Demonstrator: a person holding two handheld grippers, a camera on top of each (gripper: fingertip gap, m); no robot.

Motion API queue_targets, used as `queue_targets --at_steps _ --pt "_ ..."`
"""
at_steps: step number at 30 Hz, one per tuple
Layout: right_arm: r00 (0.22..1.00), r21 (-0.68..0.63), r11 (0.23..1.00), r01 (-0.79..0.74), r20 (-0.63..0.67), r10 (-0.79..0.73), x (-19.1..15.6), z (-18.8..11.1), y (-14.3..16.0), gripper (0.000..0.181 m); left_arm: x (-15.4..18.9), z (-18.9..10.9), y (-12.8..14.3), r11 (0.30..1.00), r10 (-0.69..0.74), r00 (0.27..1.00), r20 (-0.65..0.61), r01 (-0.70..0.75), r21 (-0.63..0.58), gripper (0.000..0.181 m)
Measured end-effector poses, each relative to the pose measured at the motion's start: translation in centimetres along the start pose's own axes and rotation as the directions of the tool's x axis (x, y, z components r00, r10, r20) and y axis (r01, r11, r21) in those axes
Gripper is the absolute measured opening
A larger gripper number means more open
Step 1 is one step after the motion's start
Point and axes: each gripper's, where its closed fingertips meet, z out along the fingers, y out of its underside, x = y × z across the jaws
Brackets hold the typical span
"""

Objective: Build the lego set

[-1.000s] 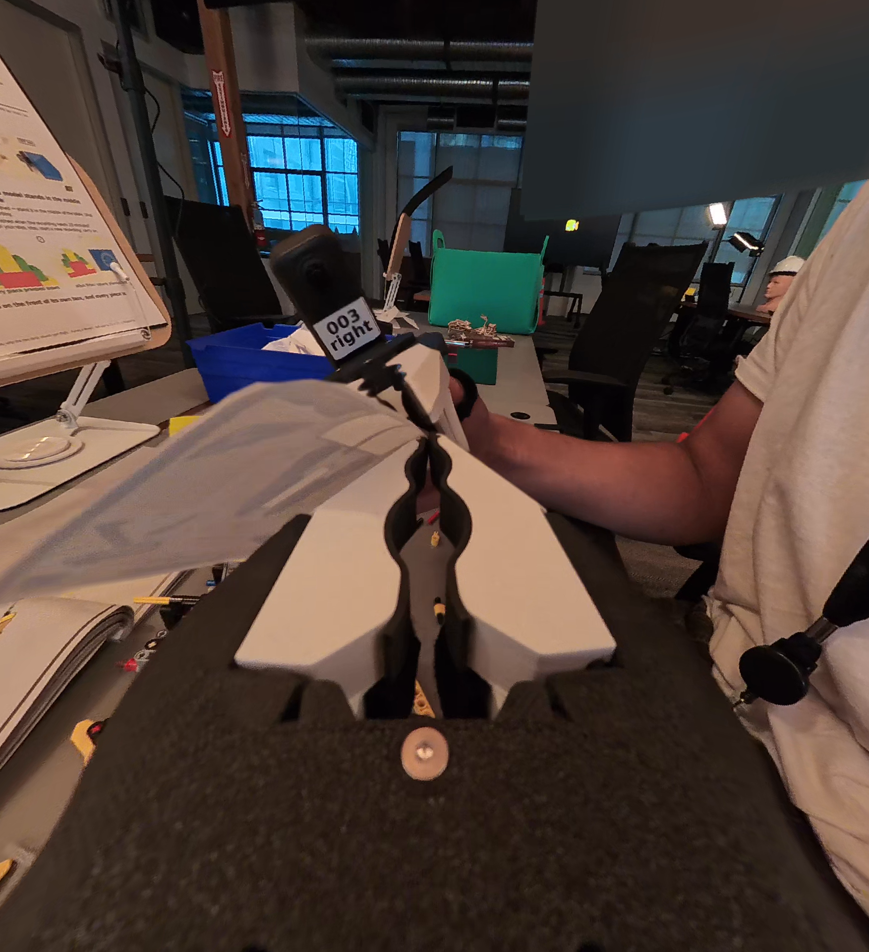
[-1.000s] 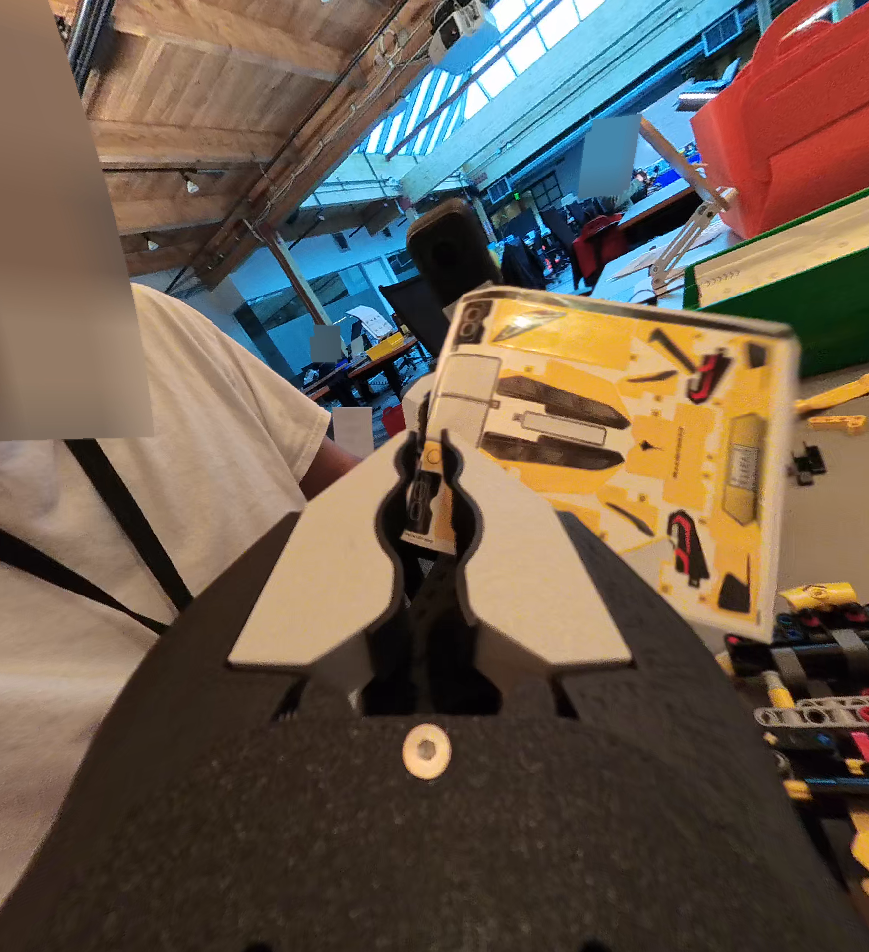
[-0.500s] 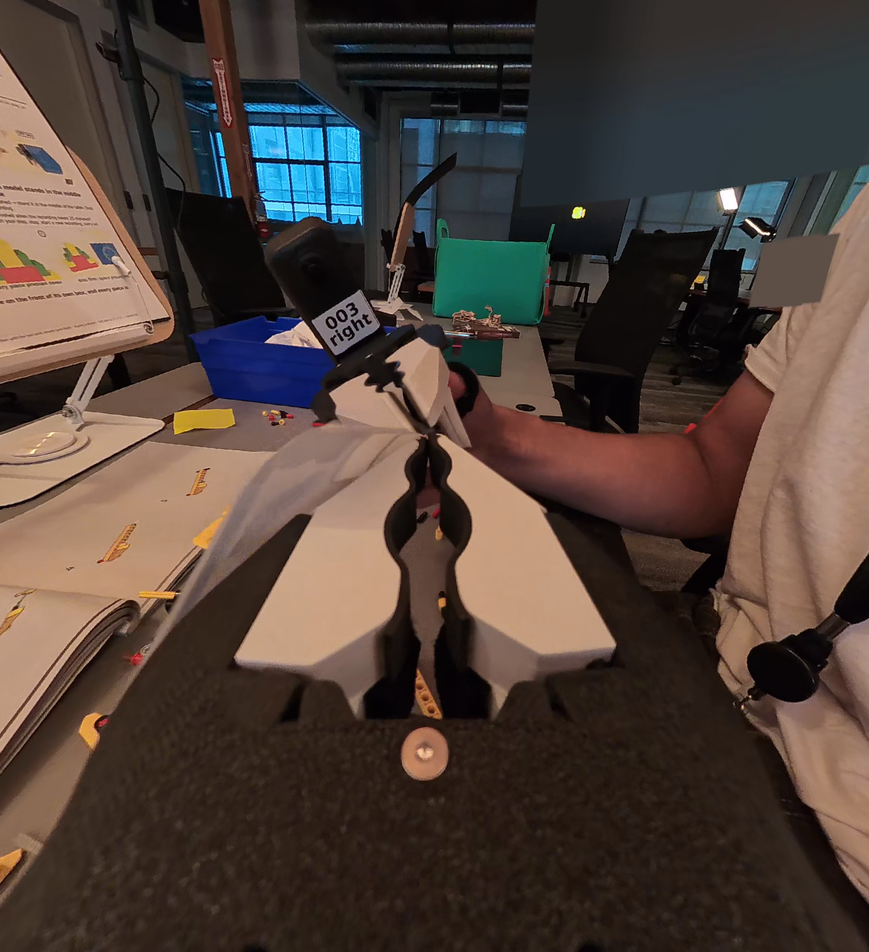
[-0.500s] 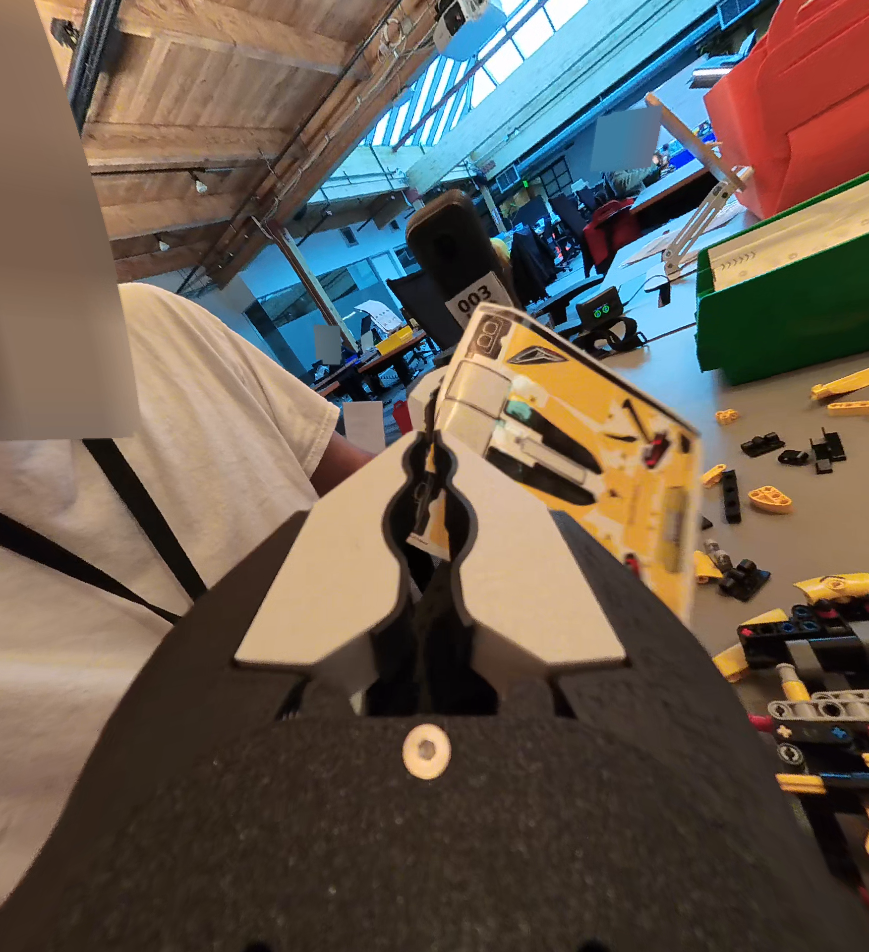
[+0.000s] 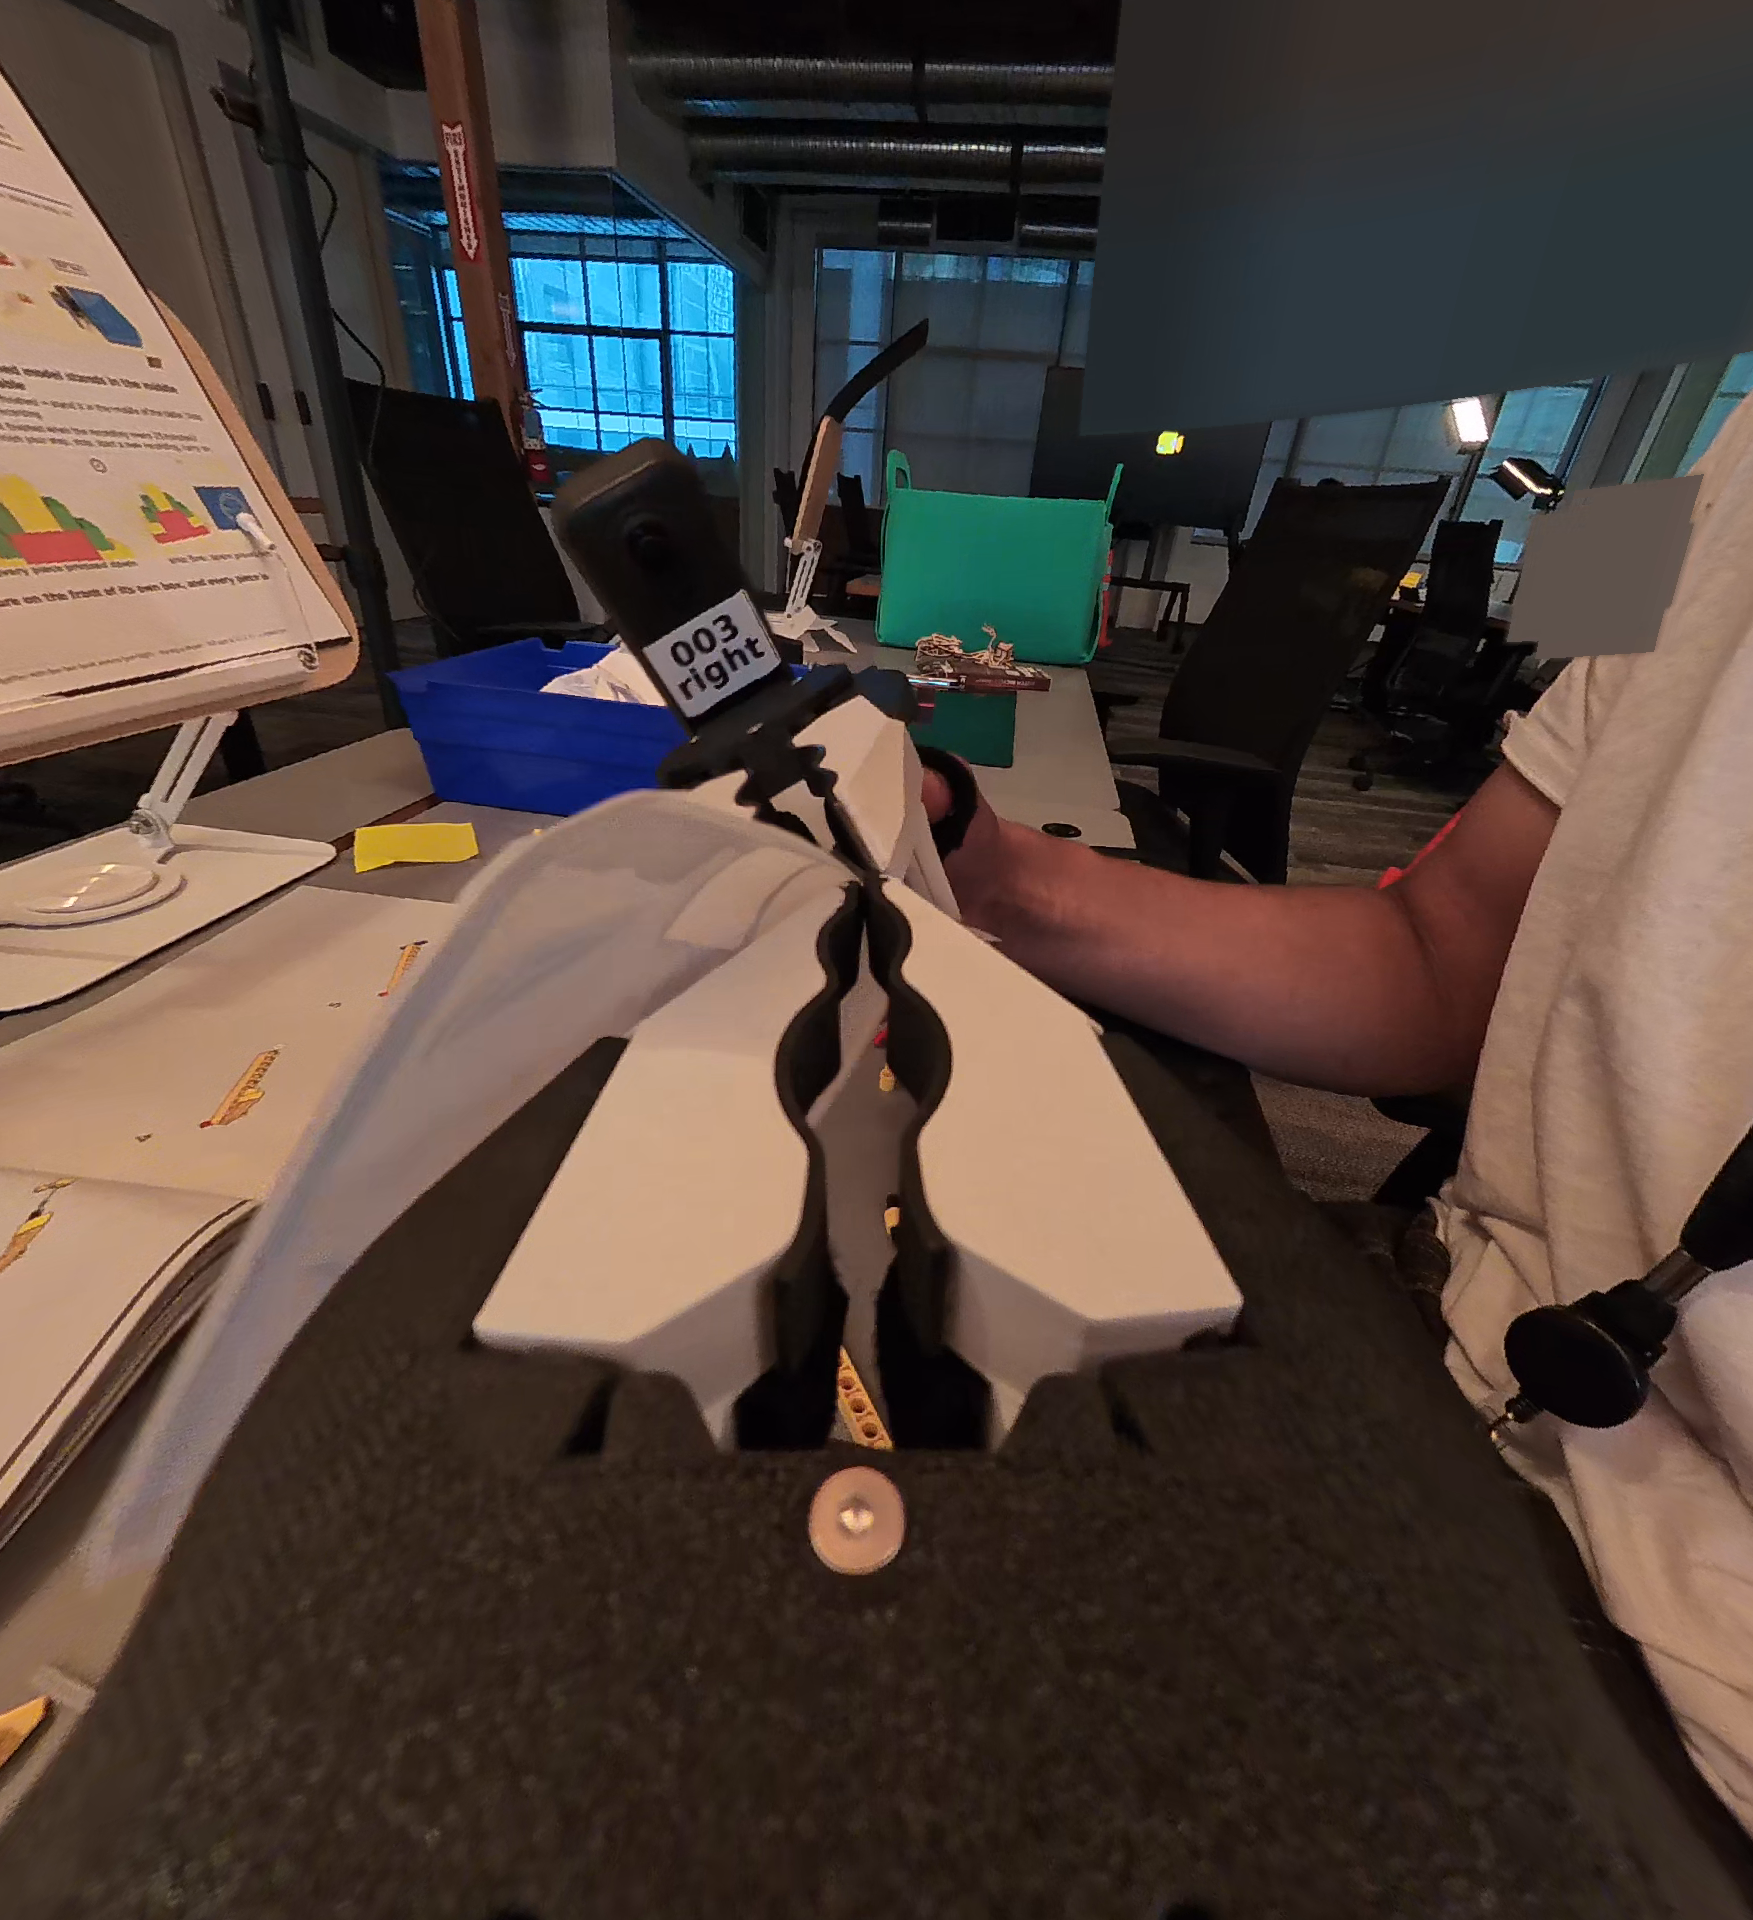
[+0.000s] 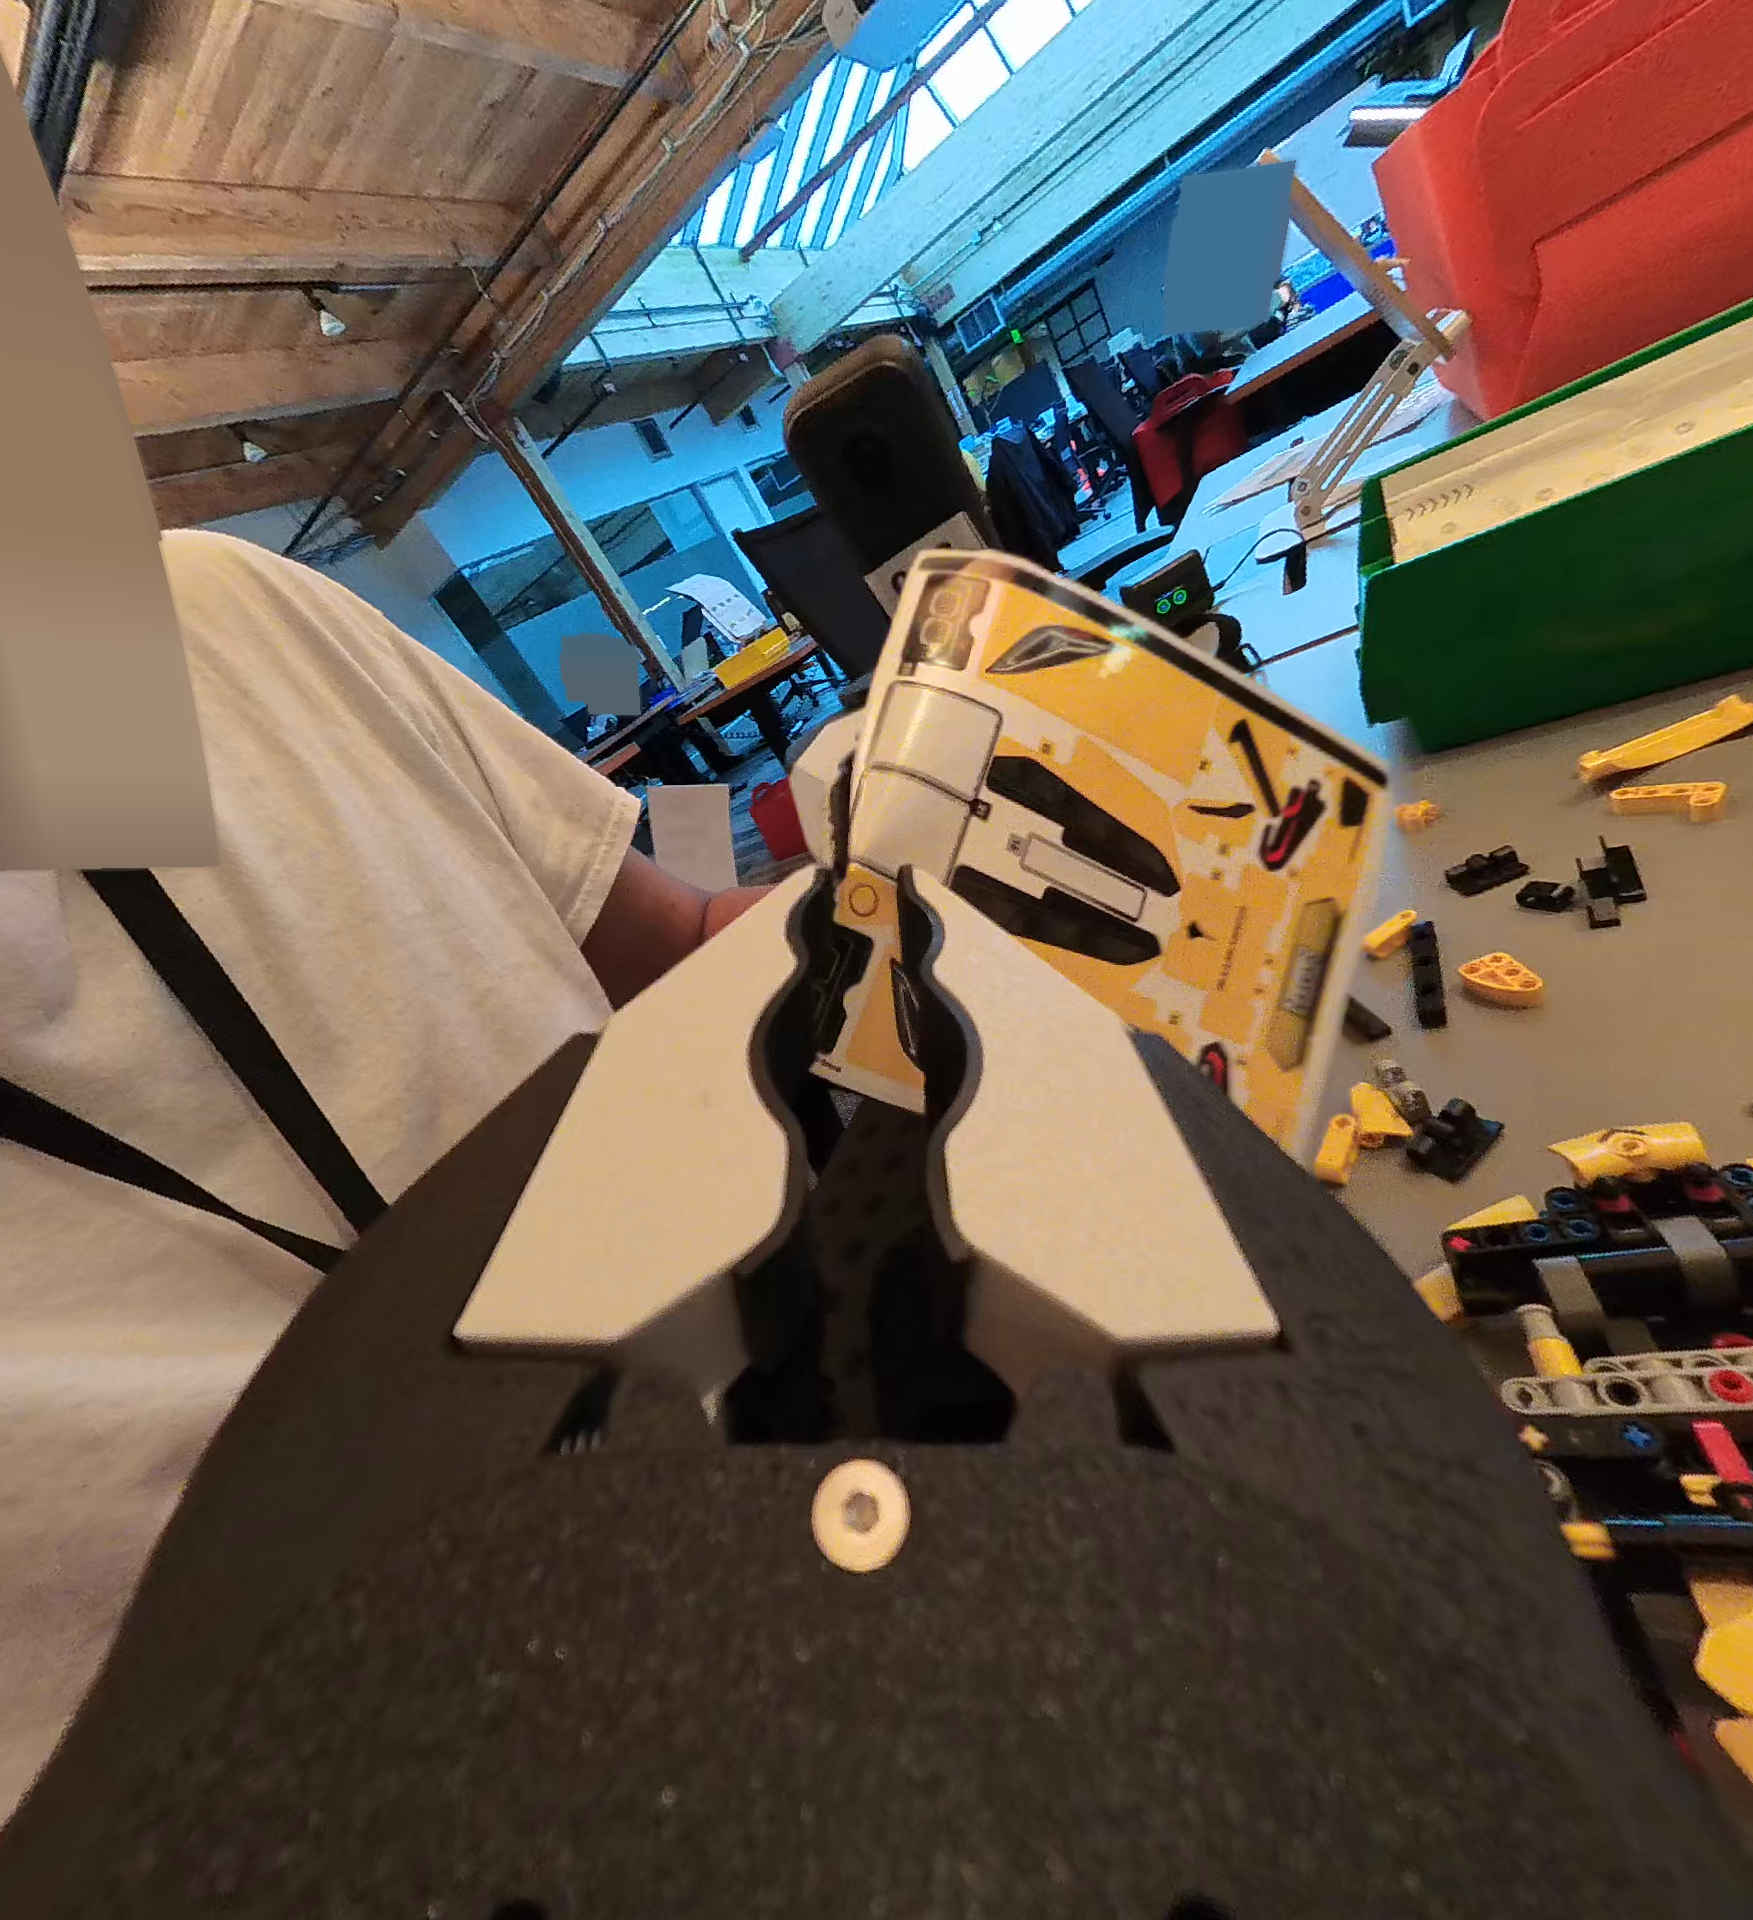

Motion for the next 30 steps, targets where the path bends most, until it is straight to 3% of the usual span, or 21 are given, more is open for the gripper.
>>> queue_targets --at_steps 30 --pt "0.998 0.002 0.999 -0.048 0.037 0.048 -0.18 -0.26 0.08 0.001 0.2 0.17 0.51 0.998 0.039 0.999 0.007 -0.039 -0.045 0.0"
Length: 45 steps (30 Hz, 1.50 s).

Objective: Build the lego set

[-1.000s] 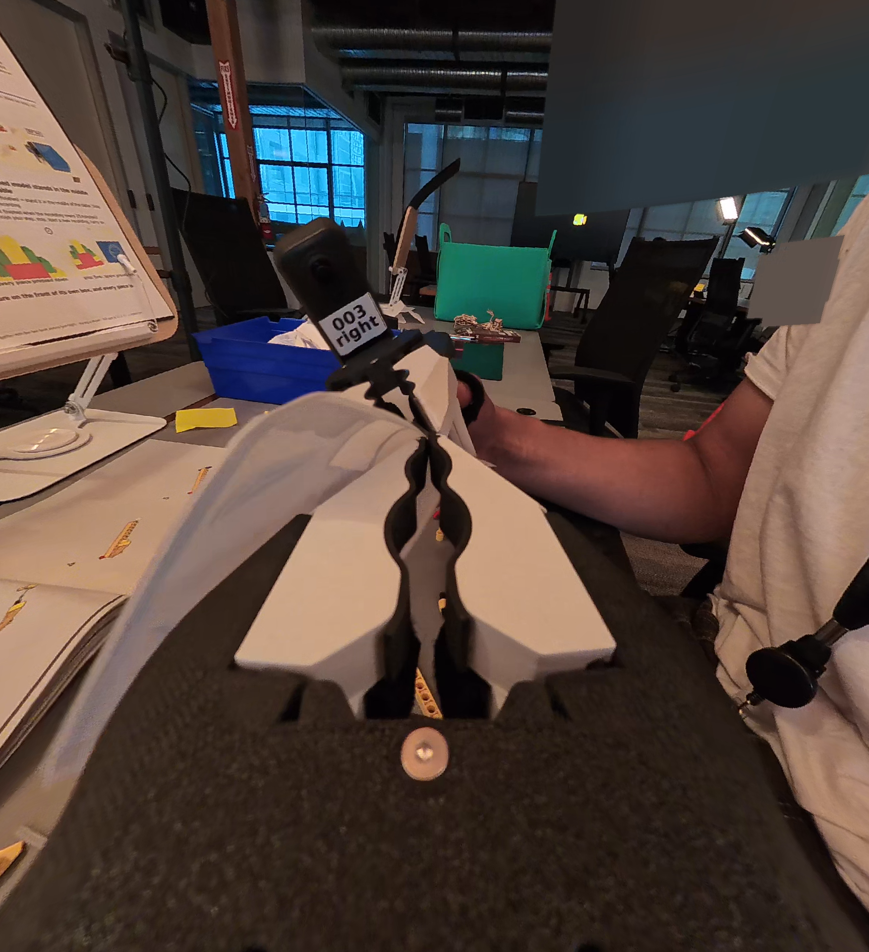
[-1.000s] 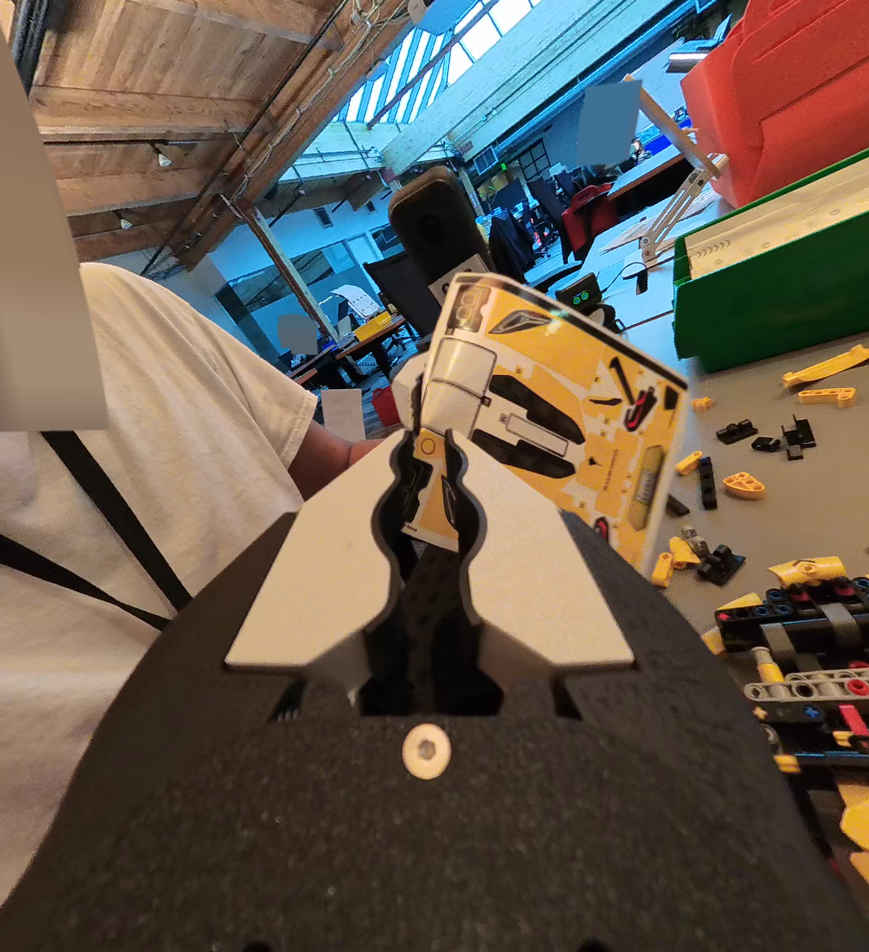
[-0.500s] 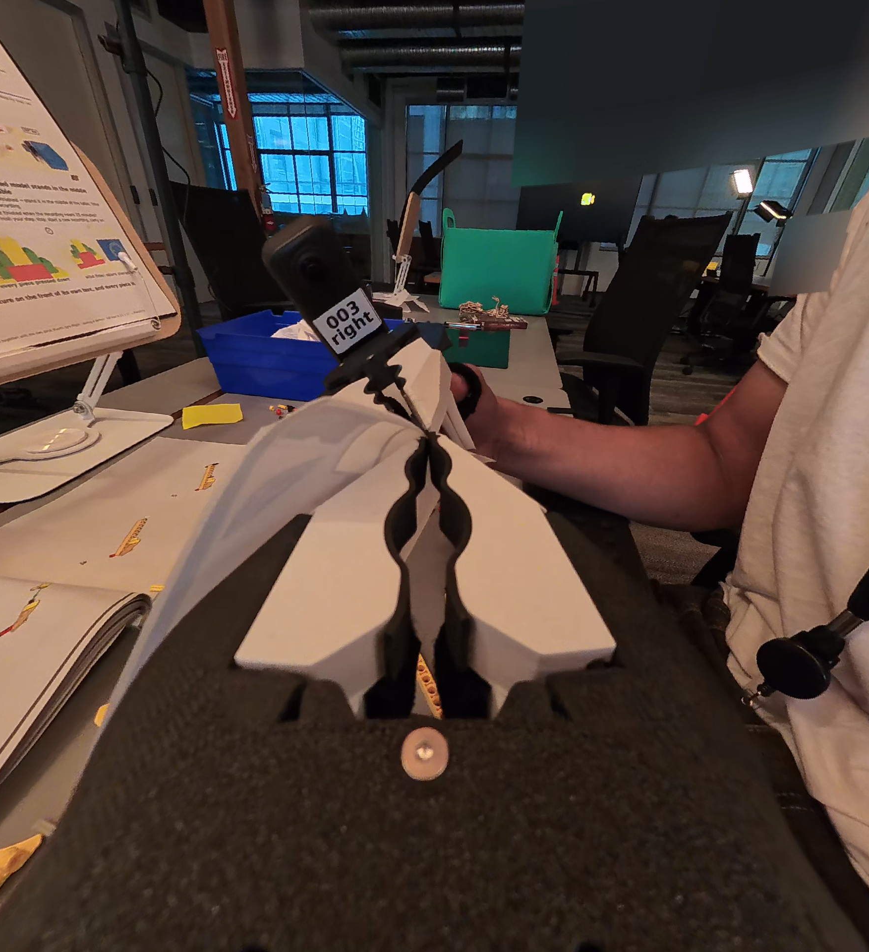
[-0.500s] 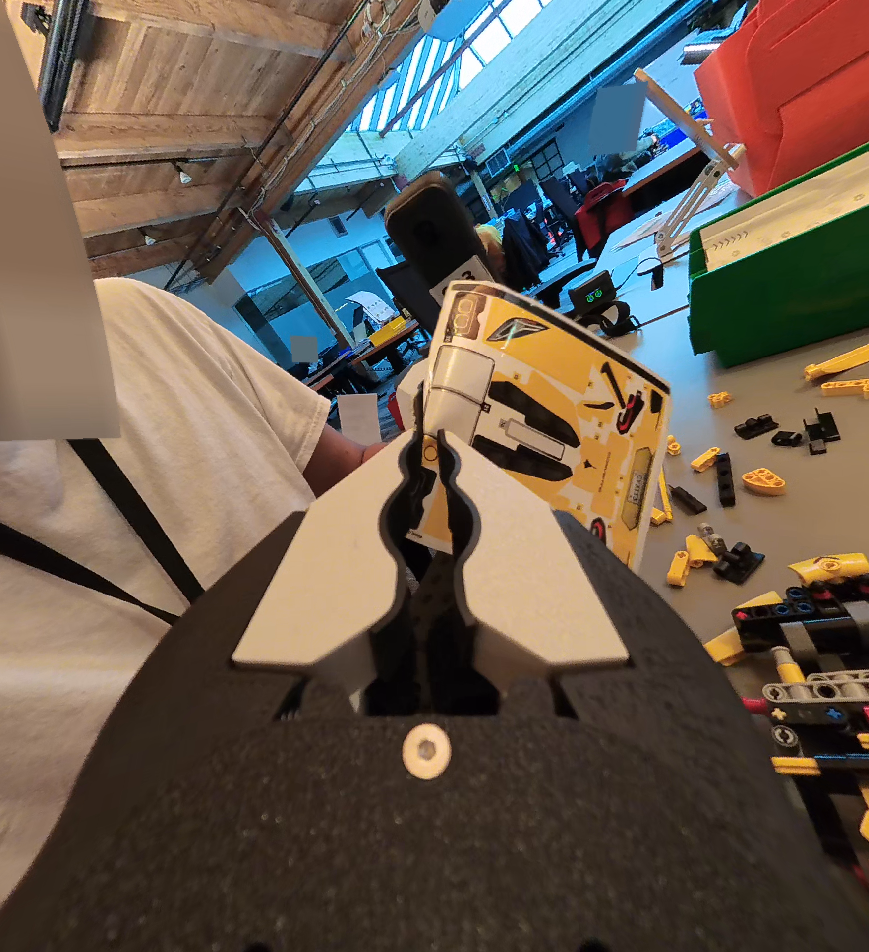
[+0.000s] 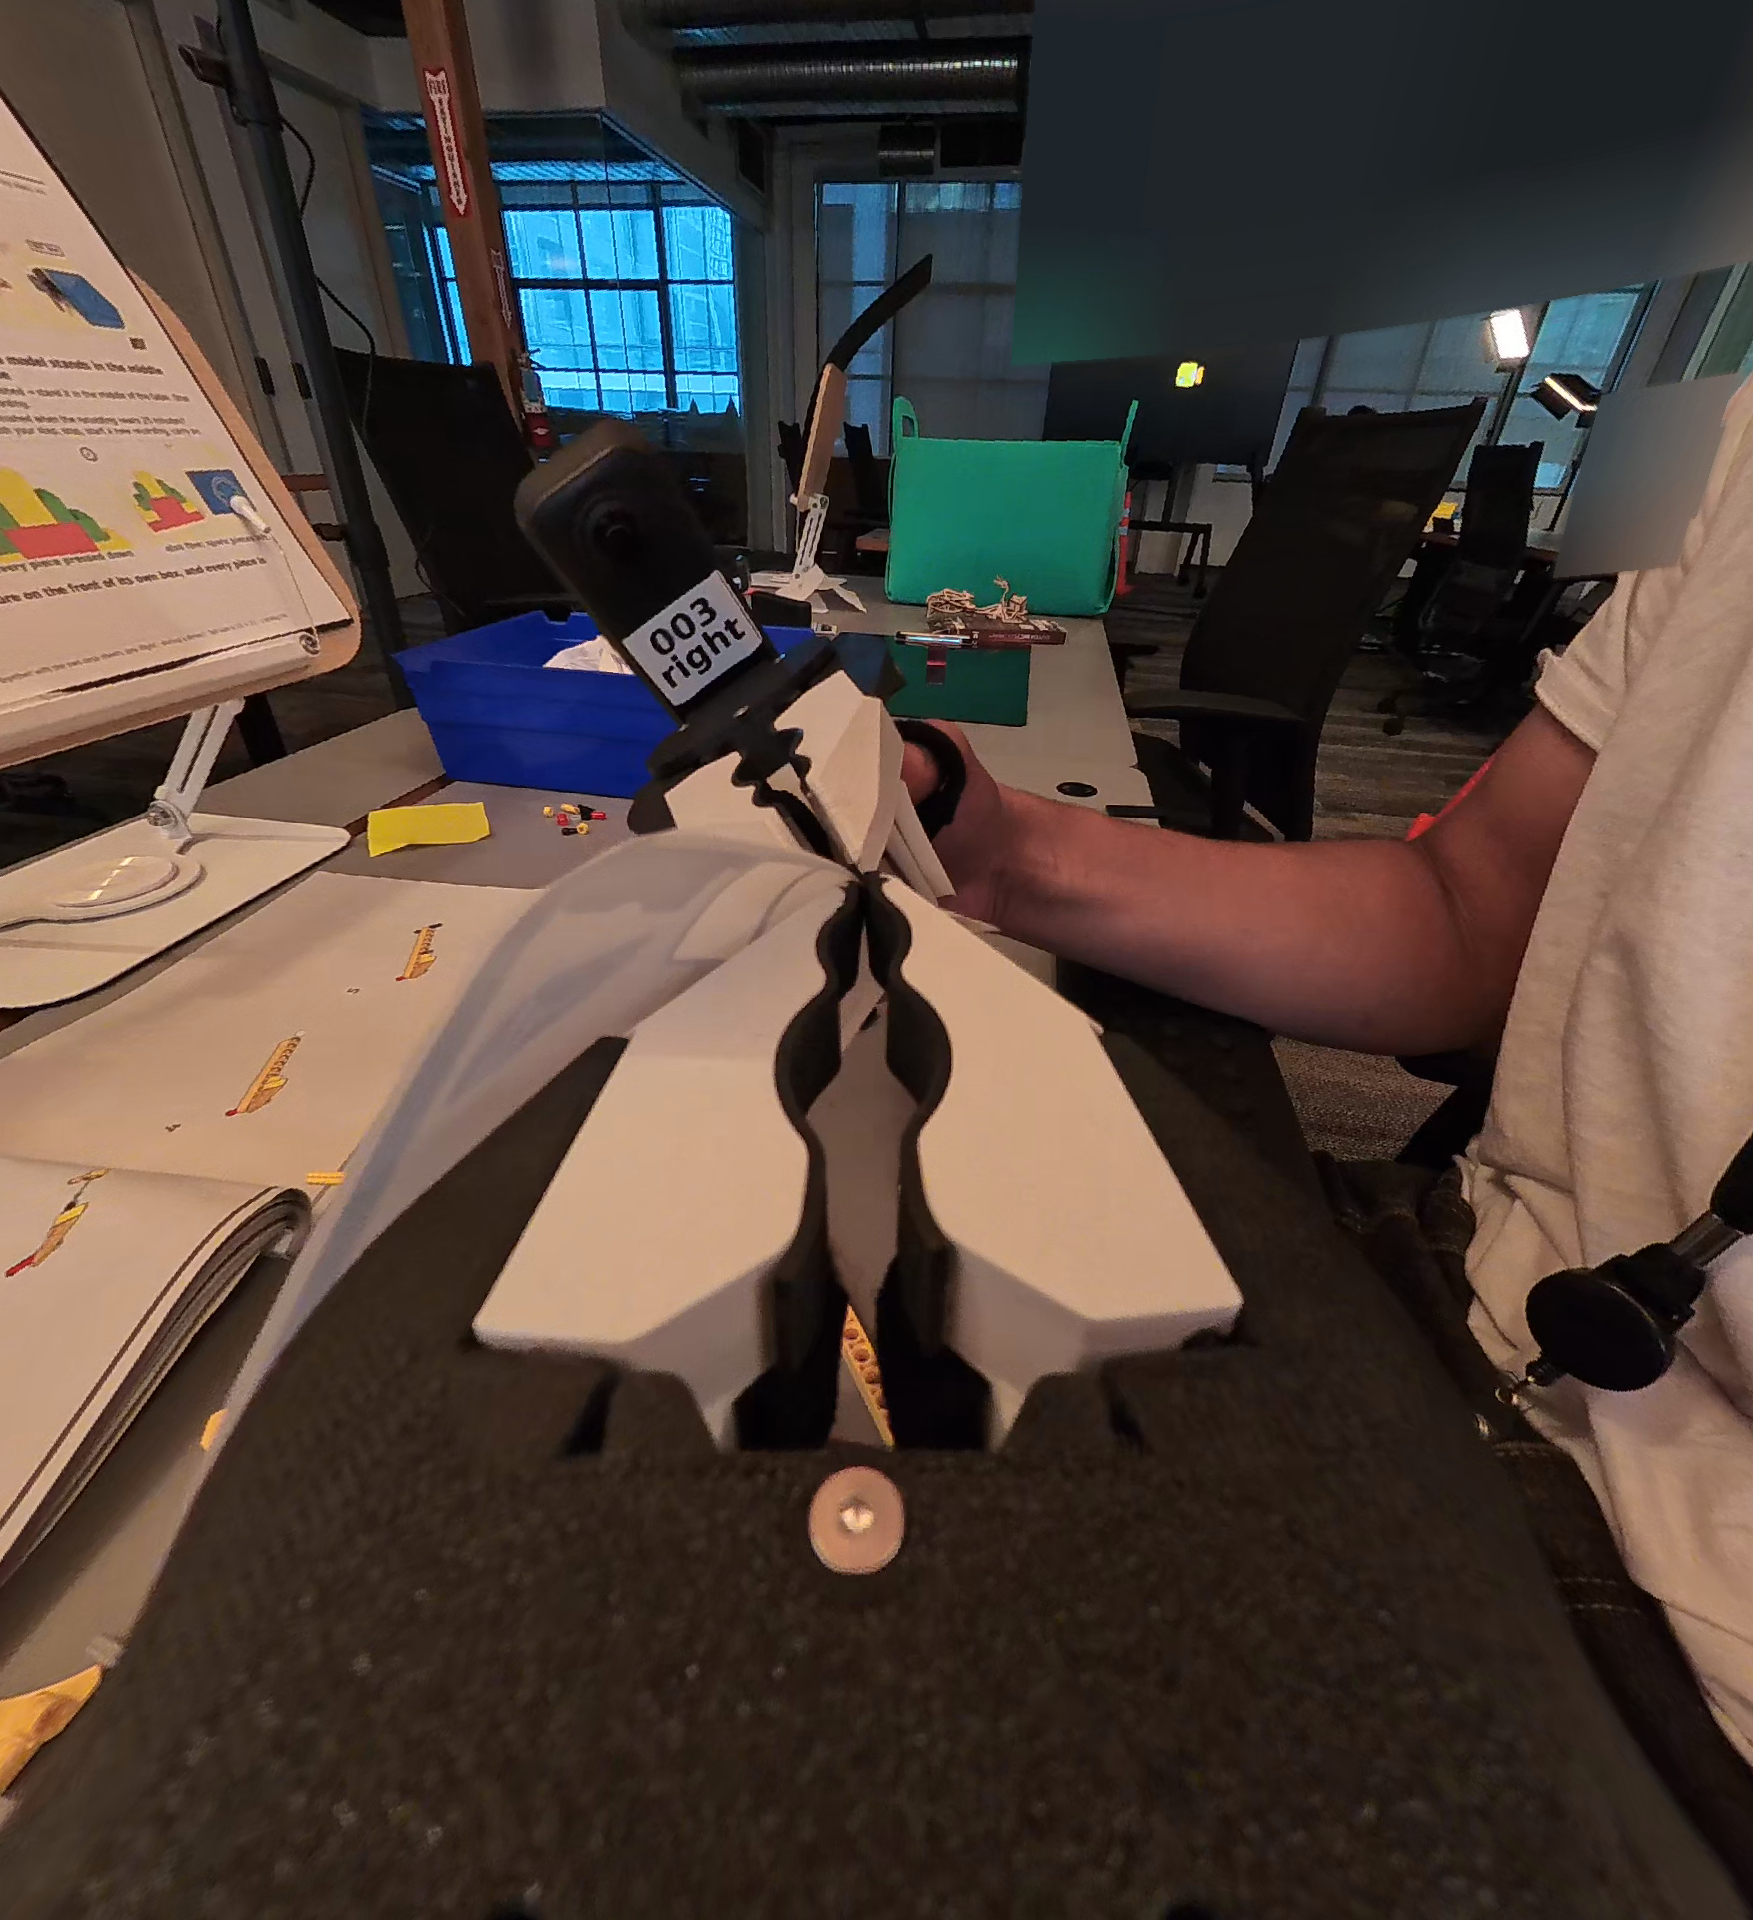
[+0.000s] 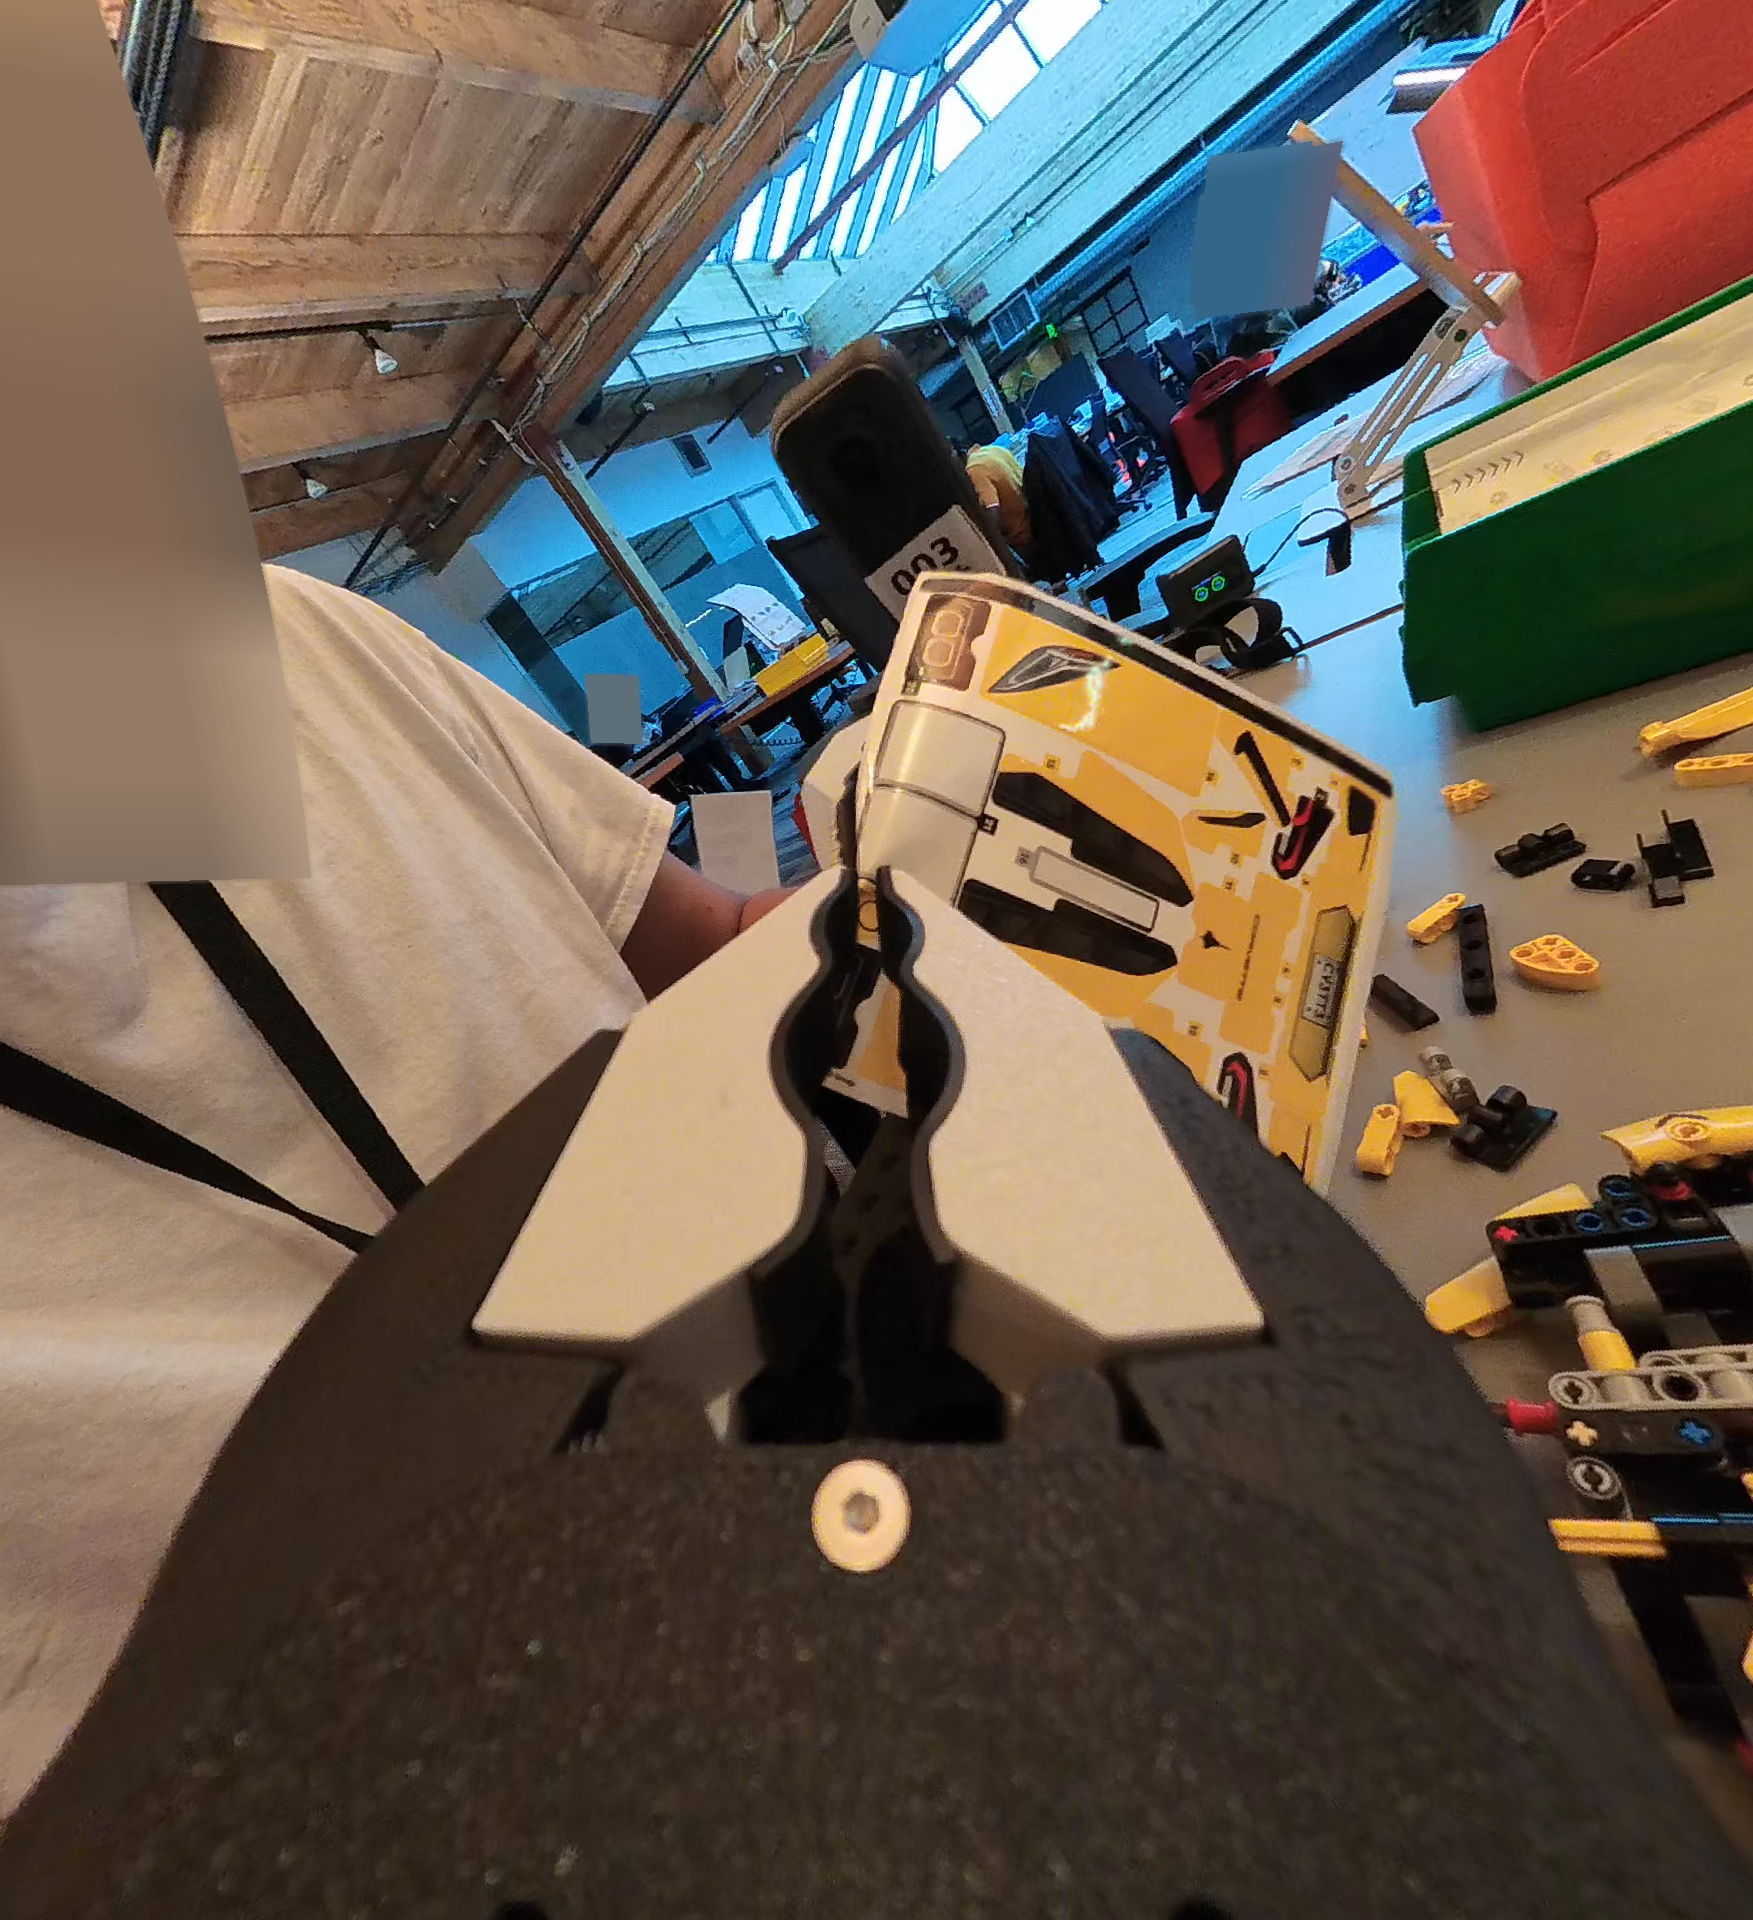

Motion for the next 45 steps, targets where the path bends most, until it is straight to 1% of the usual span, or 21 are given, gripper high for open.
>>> queue_targets --at_steps 10,21,29,32,34,35,37,39,40,42,43,45 --pt "1.0 -0.003 1.0 0.004 -0.002 -0.004 0.2 0.1 0.1 0.0 0.1 -0.1 0.2 1.0 -0.002 1.0 -0.012 0.002 -0.011 0.0" --pt "0.998 0.032 0.999 0.013 -0.067 -0.011 1.1 -0.4 -0.6 0.0 -0.1 -0.7 0.1 1.0 -0.001 1.0 -0.014 0.001 -0.013 0.0" --pt "0.993 0.092 0.994 0.065 -0.105 -0.055 1.1 -1.2 -1.9 0.0 -0.5 -2.3 -0.1 0.999 -0.049 0.998 -0.029 0.049 0.017 0.0" --pt "0.986 0.124 0.987 0.1 -0.143 -0.082 1.3 -1.5 -2.6 0.0 -0.6 -3.7 0.3 0.997 -0.077 0.997 0.01 0.077 0.003 0.0" --pt "0.986 0.148 0.982 0.113 -0.142 -0.092 0.9 -1.4 -2.9 0.0 -0.1 -5.5 0.9 0.995 -0.102 0.993 0.053 0.103 -0.019 0.0" --pt "0.986 0.153 0.981 0.116 -0.141 -0.094 1.1 -1.4 -3.1 0.0 0.0 -6.8 1.4 0.992 -0.115 0.989 0.098 0.119 -0.038 0.0" --pt "0.984 0.15 0.981 0.121 -0.147 -0.099 1.3 -1.1 -3.1 0.0 0.3 -10.2 2.7 0.981 -0.158 0.968 0.193 0.176 -0.08 0.0" --pt "0.983 0.14 0.982 0.126 -0.152 -0.105 1.2 -0.8 -2.9 0.0 0.5 -14.6 4.4 0.953 -0.234 0.921 0.313 0.28 -0.112 0.0" --pt "0.983 0.131 0.984 0.124 -0.153 -0.103 1.2 -0.7 -2.7 0.0 0.2 -17.1 5.4 0.929 -0.287 0.875 0.389 0.353 -0.109 0.0" --pt "0.982 0.114 0.987 0.115 -0.165 -0.095 1.5 -0.3 -2.4 0.0 -0.1 -22.0 7.0 0.869 -0.419 0.763 0.492 0.495 -0.028 0.0" --pt "0.978 0.104 0.988 0.117 -0.187 -0.096 1.9 -0.3 -2.4 0.0 -0.4 -24.5 8.1 0.82 -0.491 0.681 0.543 0.571 0.026 0.0" --pt "0.96 0.084 0.988 0.127 -0.262 -0.101 3.1 -0.7 -2.2 0.0 -0.6 -28.3 10.1 0.719 -0.616 0.539 0.574 0.683 0.13 0.0"
